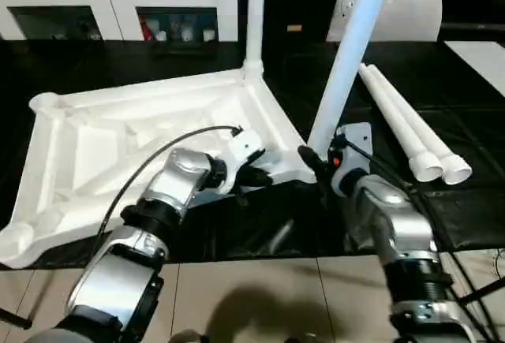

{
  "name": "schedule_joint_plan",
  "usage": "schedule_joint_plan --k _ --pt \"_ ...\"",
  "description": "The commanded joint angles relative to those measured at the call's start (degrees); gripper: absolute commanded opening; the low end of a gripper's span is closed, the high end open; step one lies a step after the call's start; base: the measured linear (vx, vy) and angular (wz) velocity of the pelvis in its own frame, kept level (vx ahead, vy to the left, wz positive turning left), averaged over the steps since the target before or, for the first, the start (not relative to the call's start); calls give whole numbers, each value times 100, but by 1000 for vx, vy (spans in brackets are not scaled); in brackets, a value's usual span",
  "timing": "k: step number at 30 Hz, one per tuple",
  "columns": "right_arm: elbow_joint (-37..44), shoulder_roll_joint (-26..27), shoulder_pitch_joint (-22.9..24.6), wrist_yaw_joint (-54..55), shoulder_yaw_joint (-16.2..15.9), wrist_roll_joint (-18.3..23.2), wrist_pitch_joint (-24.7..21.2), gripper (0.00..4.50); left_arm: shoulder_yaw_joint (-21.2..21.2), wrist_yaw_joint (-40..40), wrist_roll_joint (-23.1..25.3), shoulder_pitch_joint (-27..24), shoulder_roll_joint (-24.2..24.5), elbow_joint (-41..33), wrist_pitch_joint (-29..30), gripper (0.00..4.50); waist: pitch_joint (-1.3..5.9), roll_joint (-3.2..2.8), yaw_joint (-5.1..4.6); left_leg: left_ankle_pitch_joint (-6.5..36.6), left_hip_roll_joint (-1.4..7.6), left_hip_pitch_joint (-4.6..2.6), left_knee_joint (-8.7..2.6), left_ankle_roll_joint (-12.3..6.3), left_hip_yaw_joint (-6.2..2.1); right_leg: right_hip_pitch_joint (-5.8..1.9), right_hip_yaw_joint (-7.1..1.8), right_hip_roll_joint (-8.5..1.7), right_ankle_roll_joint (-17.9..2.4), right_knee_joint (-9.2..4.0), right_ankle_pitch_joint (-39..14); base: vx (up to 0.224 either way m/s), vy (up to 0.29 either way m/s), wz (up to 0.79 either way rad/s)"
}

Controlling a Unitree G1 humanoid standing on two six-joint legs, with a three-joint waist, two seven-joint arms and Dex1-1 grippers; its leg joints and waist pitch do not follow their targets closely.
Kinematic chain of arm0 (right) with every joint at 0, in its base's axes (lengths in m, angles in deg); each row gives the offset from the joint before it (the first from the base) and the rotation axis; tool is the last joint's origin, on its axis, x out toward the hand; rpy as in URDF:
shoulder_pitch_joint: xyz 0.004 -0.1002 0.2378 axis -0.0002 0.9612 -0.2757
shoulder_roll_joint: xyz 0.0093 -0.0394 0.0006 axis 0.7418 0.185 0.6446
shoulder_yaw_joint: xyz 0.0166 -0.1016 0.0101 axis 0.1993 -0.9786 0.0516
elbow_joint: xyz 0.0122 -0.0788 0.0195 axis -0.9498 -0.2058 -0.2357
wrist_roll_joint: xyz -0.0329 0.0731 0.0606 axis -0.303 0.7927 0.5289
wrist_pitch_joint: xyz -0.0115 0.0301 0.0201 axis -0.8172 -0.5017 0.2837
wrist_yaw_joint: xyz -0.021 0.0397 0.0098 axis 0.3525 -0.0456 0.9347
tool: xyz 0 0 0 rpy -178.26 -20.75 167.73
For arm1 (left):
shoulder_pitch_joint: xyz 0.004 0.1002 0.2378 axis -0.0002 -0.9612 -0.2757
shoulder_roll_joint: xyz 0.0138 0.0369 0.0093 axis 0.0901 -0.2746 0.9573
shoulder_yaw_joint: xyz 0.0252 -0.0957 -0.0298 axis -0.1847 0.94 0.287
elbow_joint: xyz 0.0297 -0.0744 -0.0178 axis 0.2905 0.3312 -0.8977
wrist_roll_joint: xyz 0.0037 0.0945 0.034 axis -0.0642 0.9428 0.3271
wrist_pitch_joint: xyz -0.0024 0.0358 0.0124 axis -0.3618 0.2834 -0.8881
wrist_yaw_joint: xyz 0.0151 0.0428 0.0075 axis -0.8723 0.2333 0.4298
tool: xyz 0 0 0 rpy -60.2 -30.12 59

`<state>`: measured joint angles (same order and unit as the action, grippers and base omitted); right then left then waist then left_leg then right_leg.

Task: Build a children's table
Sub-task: Rotate leg to tighten

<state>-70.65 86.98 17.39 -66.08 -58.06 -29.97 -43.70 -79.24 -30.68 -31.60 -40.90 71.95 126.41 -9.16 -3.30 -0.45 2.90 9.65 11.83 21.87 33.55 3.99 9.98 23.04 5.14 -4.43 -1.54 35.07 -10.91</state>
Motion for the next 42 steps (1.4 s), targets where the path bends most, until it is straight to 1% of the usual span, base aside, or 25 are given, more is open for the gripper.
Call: schedule_joint_plan --k 1,3,5,6,10,11,13,14,15,16,19,20,23,26,27,30,32,33,35,37,38,39,40,41,42 --pt "47 540 -4 -390 -671 221 -118 311 67 412 -186 213 -325 -507 -199 0 427 -13 -3 619 135 -85 -350 -287 -38 -360 -317 -382 -1228 -372 -197 0 0 0" --pt "157 469 86 -329 -665 137 -99 341 -42 212 -90 116 -174 -577 -393 0 434 8 -15 553 135 -88 -342 -366 -33 -369 -314 -378 -1282 -359 4 0 0 0" --pt "201 437 121 -314 -666 97 -95 350 -76 150 -59 85 -118 -587 -475 0 432 -11 -22 553 135 -87 -339 -405 -31 -370 -316 -384 -1293 -354 19 0 0 0" --pt "289 344 203 -337 -652 56 -56 371 -154 -58 -21 39 14 -562 -768 0 433 -1 -20 565 137 -94 -340 -406 -29 -368 -315 -385 -1294 -361 -6 0 0 0" --pt "616 -42 504 -391 -668 -91 180 403 -328 -361 123 85 368 -292 -1495 0 431 5 -17 674 137 -97 -346 -357 -23 -370 -326 -386 -1179 -378 -198 0 0 0" --pt "753 -165 628 -453 -673 -114 237 416 -356 -369 193 139 465 -175 -1702 0 429 -18 -16 696 144 -101 -347 -329 -25 -365 -328 -387 -1166 -380 -210 0 0 0" --pt "753 -165 628 -453 -673 -114 237 433 -356 -369 193 139 465 -175 -1702 0 426 -14 -5 792 153 -112 -353 -291 -23 -353 -331 -391 -1163 -383 -280 0 0 0" --pt "1148 -298 921 -602 -507 17 157 438 -360 -434 274 328 615 190 -2106 0 423 -18 10 803 143 -103 -351 -275 -27 -365 -328 -381 -1143 -399 -312 0 0 0" --pt "1153 -299 925 -603 -504 19 157 444 -360 -436 276 331 617 196 -2112 0 430 -25 42 832 143 -111 -347 -276 -26 -366 -339 -391 -1099 -397 -289 0 0 0" --pt "1347 -347 1053 -650 -426 86 112 444 -355 -476 300 435 678 384 -2272 0 436 -44 47 808 151 -104 -354 -268 -41 -371 -335 -396 -1110 -372 -230 0 0 0" --pt "1800 -416 1318 -717 -279 309 53 444 -442 -537 357 684 790 814 -2660 0 432 -23 59 844 139 -97 -357 -278 -44 -371 -328 -391 -1098 -385 -180 0 0 0" --pt "1934 -437 1400 -747 -270 355 67 444 -471 -462 414 763 809 934 -2770 0 430 13 71 865 141 -103 -354 -285 -41 -368 -333 -398 -1088 -382 -249 0 0 0" --pt "2188 -460 1551 -758 -279 432 -77 444 -522 -379 517 892 848 1132 -2942 0 427 28 68 822 143 -102 -353 -292 -35 -363 -332 -405 -1114 -379 -295 0 0 0" --pt "2512 -556 1839 -727 -392 429 -237 444 -551 25 689 1101 913 1477 -3302 0 440 33 85 681 141 -93 -338 -339 -41 -374 -338 -400 -1131 -357 -90 0 0 0" --pt "2558 -564 1901 -724 -421 384 -214 444 -492 51 632 1127 913 1526 -3324 0 445 25 85 664 138 -96 -331 -345 -37 -373 -336 -401 -1136 -347 -27 0 0 0" --pt "2769 -576 2060 -699 -468 398 -303 450 -141 -175 207 1188 842 1613 -3186 56 443 32 86 649 139 -89 -333 -372 -42 -380 -326 -417 -1208 -340 -12 0 0 0" --pt "2878 -611 2110 -683 -531 400 -349 450 60 -283 -42 1151 784 1533 -3122 59 436 31 97 689 142 -103 -330 -370 -32 -368 -327 -422 -1299 -346 -46 0 0 0" --pt "2900 -621 2116 -675 -557 388 -356 450 96 -279 -84 1138 777 1512 -3127 86 426 22 104 729 143 -96 -333 -355 -36 -372 -327 -425 -1310 -344 -102 0 0 0" --pt "2973 -637 2128 -660 -623 391 -448 450 120 -466 -225 992 809 1289 -3022 96 390 24 105 981 147 -114 -354 -280 -30 -351 -327 -422 -1236 -398 -537 0 0 0" --pt "3001 -659 2138 -668 -663 376 -465 450 103 -544 -246 943 840 1227 -2966 100 369 33 101 1166 133 -126 -363 -200 -27 -353 -327 -421 -1121 -445 -980 0 0 0" --pt "3030 -693 2149 -706 -715 360 -471 450 40 -603 -186 878 914 1123 -2932 129 369 34 101 1183 133 -125 -367 -179 -31 -357 -332 -424 -1072 -456 -1069 0 0 0" --pt "3079 -742 2162 -787 -797 363 -498 450 -86 -690 -34 773 1069 956 -2830 139 371 26 102 1198 147 -131 -380 -138 -45 -357 -334 -419 -1000 -457 -1137 0 0 0" --pt "3102 -764 2164 -832 -834 376 -519 450 -151 -732 58 728 1150 883 -2774 141 366 29 72 1196 141 -102 -395 -116 -53 -376 -335 -400 -928 -443 -1131 0 0 0" --pt "3170 -813 2173 -912 -894 431 -596 450 -280 -887 219 640 1331 742 -2640 143 377 19 52 1241 136 -128 -385 -99 -45 -350 -344 -396 -882 -460 -1158 0 0 0" --pt "3226 -852 2177 -981 -938 492 -660 450 -372 -1038 318 580 1466 641 -2471 155 387 39 52 1223 145 -131 -388 -88 -55 -359 -345 -405 -880 -444 -1135 0 0 0"
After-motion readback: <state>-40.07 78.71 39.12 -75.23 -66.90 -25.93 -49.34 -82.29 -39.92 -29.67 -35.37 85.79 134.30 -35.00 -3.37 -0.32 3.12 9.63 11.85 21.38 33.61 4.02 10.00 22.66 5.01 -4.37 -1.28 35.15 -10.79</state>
